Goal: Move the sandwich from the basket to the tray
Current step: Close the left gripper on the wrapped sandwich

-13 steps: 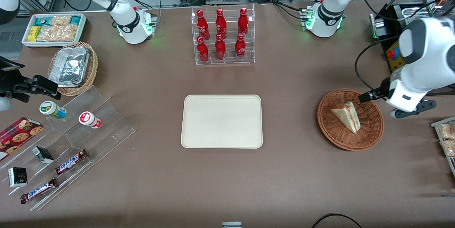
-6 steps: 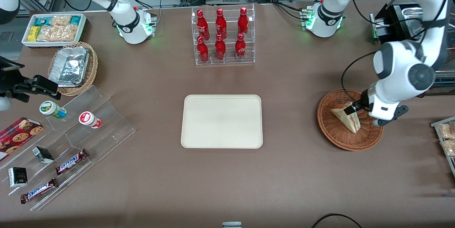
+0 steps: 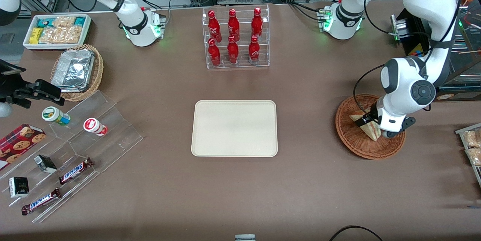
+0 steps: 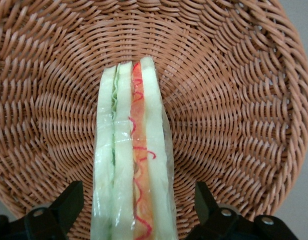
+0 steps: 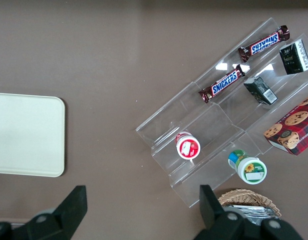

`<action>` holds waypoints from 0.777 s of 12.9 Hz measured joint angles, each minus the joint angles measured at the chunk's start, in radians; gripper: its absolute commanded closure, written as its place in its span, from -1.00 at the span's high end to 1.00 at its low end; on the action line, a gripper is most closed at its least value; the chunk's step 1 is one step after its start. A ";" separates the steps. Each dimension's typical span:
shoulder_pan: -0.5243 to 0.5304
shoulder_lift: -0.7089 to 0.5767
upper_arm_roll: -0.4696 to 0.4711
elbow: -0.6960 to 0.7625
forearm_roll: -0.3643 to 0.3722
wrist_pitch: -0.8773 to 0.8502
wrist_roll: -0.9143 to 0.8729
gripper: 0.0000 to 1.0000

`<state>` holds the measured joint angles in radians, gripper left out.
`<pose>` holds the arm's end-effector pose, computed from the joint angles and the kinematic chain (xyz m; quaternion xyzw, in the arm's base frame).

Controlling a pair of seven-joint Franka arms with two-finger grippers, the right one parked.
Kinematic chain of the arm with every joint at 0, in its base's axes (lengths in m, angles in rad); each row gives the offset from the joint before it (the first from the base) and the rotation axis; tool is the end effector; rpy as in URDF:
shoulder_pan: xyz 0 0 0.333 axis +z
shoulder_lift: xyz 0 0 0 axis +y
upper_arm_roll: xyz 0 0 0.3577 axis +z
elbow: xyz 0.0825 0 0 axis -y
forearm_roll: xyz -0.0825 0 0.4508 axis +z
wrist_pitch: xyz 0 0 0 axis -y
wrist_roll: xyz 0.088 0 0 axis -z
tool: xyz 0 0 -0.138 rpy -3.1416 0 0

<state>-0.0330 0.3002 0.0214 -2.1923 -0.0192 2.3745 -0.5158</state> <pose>0.5939 -0.0072 0.1937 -0.9649 -0.2558 0.0577 0.0124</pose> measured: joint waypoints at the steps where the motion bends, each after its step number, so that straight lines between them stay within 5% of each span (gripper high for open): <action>1: 0.000 0.006 0.000 0.000 0.000 0.007 0.000 0.64; 4: 0.000 0.011 0.000 0.000 0.000 0.010 0.000 -0.19; 7: 0.000 0.004 -0.001 0.011 0.001 -0.041 0.003 -0.50; 10: -0.009 -0.040 -0.011 0.100 0.001 -0.235 0.005 -0.53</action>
<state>-0.0425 0.2603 0.0108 -2.0920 -0.0179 2.1400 -0.5111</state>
